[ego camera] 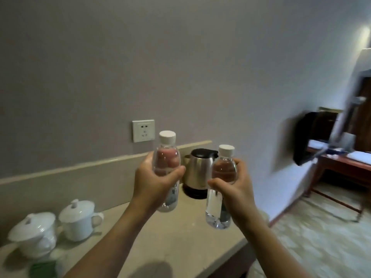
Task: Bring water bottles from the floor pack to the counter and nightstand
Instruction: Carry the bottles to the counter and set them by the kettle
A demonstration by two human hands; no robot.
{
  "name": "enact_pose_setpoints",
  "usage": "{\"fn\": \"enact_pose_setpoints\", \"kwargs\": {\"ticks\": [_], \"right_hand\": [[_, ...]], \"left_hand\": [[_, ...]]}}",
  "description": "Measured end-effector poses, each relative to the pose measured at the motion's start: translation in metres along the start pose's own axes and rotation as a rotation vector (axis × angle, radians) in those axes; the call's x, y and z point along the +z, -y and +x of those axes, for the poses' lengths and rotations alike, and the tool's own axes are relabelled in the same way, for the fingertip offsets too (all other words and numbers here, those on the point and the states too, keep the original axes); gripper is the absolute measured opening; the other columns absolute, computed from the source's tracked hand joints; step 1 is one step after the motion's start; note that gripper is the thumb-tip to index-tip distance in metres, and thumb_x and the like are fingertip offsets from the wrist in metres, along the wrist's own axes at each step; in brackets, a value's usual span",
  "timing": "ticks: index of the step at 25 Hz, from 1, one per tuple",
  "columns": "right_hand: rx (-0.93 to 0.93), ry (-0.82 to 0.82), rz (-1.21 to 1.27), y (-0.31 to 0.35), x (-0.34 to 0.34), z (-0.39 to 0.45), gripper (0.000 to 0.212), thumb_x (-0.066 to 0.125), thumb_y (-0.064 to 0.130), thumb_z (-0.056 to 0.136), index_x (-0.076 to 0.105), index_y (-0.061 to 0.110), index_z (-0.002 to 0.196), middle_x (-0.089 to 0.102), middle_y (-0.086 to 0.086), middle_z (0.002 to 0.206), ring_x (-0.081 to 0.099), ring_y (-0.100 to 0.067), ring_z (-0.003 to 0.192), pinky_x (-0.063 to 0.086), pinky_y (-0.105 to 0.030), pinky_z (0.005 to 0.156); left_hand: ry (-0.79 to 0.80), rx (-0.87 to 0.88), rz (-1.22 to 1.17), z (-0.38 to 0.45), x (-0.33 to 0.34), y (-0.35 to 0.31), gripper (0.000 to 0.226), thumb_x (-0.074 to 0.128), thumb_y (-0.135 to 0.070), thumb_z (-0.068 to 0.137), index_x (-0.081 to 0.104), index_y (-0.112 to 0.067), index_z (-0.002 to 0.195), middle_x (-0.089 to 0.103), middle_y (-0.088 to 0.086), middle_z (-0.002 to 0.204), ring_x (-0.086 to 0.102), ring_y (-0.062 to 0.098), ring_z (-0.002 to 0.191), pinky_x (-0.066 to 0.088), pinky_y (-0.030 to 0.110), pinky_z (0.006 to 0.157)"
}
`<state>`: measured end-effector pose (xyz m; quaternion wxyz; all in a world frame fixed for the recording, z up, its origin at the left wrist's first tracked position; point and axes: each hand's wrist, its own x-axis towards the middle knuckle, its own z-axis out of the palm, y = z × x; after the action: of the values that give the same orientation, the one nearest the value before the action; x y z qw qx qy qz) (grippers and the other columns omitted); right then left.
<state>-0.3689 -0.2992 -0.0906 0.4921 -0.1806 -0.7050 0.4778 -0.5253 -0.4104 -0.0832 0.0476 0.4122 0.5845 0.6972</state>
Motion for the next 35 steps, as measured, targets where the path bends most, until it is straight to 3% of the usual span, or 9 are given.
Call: {"fn": "enact_pose_setpoints", "kwargs": {"ticks": [5,8,11,16,20,25,27,31,35], "right_hand": [[-0.010,0.161,0.112,-0.039,0.047,0.056,0.050,0.077,-0.001,0.072,0.050,0.012,0.112,0.061,-0.005,0.087,0.066,-0.003,0.066,0.056,-0.020,0.055],[-0.045,0.252,0.139,-0.066,0.074,0.069,0.052,0.075,0.012,0.065,0.050,0.017,0.110,0.061,-0.002,0.089,0.064,-0.001,0.074,0.053,-0.015,0.067],[-0.033,0.328,0.157,-0.096,0.094,0.069,0.058,0.080,0.001,0.071,0.046,0.017,0.116,0.058,0.000,0.093,0.063,0.003,0.080,0.052,-0.012,0.068],[0.055,0.408,0.139,-0.149,0.103,0.058,0.067,0.082,0.001,0.072,0.043,0.029,0.118,0.056,0.010,0.102,0.062,-0.008,0.091,0.048,-0.018,0.075],[0.138,0.436,0.116,-0.184,0.100,0.053,0.067,0.085,0.002,0.068,0.045,0.035,0.111,0.056,0.011,0.101,0.060,0.006,0.091,0.046,-0.016,0.073],[0.210,0.437,0.126,-0.212,0.089,0.051,0.067,0.080,0.014,0.064,0.045,0.042,0.112,0.057,0.010,0.106,0.060,0.003,0.094,0.050,-0.012,0.073],[0.255,0.513,0.126,-0.218,0.086,0.045,0.066,0.080,0.015,0.064,0.046,0.042,0.115,0.061,0.016,0.104,0.061,0.001,0.096,0.051,-0.011,0.074],[0.397,0.638,0.109,-0.234,0.078,0.034,0.060,0.081,-0.004,0.070,0.055,0.032,0.111,0.072,0.008,0.093,0.069,-0.012,0.087,0.055,-0.016,0.068],[0.486,0.734,0.012,-0.238,0.069,0.035,0.055,0.085,0.013,0.070,0.056,0.041,0.109,0.071,0.016,0.101,0.068,-0.003,0.093,0.052,-0.009,0.064]], "left_hand": [[-0.199,-0.097,0.088,0.018,-0.025,0.039,0.038,0.083,-0.013,0.074,0.061,-0.028,0.101,0.071,-0.004,0.091,0.071,0.007,0.080,0.054,0.025,0.072],[-0.293,-0.178,0.136,0.006,-0.036,0.068,0.036,0.085,-0.009,0.071,0.061,-0.025,0.093,0.071,-0.008,0.080,0.069,0.002,0.072,0.052,0.023,0.068],[-0.336,-0.262,0.193,-0.018,-0.040,0.095,0.035,0.086,-0.008,0.070,0.062,-0.022,0.091,0.072,-0.014,0.074,0.067,0.002,0.070,0.054,0.023,0.069],[-0.391,-0.365,0.204,-0.039,-0.018,0.135,0.044,0.087,-0.017,0.070,0.062,-0.028,0.104,0.073,-0.008,0.093,0.070,0.008,0.089,0.056,0.027,0.080],[-0.417,-0.390,0.242,-0.038,0.002,0.164,0.045,0.087,-0.016,0.071,0.061,-0.027,0.106,0.072,-0.010,0.093,0.069,0.006,0.089,0.057,0.021,0.075],[-0.482,-0.411,0.265,-0.036,0.022,0.178,0.047,0.085,-0.015,0.073,0.058,-0.025,0.111,0.068,-0.007,0.099,0.066,0.000,0.089,0.052,0.011,0.070],[-0.504,-0.390,0.263,-0.037,0.023,0.183,0.047,0.085,-0.013,0.073,0.058,-0.023,0.110,0.068,-0.005,0.096,0.066,0.002,0.087,0.051,0.011,0.068],[-0.403,-0.466,0.277,-0.051,0.013,0.199,0.058,0.086,-0.017,0.071,0.053,-0.036,0.115,0.071,-0.016,0.099,0.069,0.006,0.093,0.054,0.020,0.078],[-0.120,-0.591,0.476,-0.066,-0.011,0.206,0.055,0.081,-0.046,0.069,0.046,-0.051,0.112,0.070,-0.026,0.106,0.067,-0.002,0.101,0.056,0.028,0.089]]}}
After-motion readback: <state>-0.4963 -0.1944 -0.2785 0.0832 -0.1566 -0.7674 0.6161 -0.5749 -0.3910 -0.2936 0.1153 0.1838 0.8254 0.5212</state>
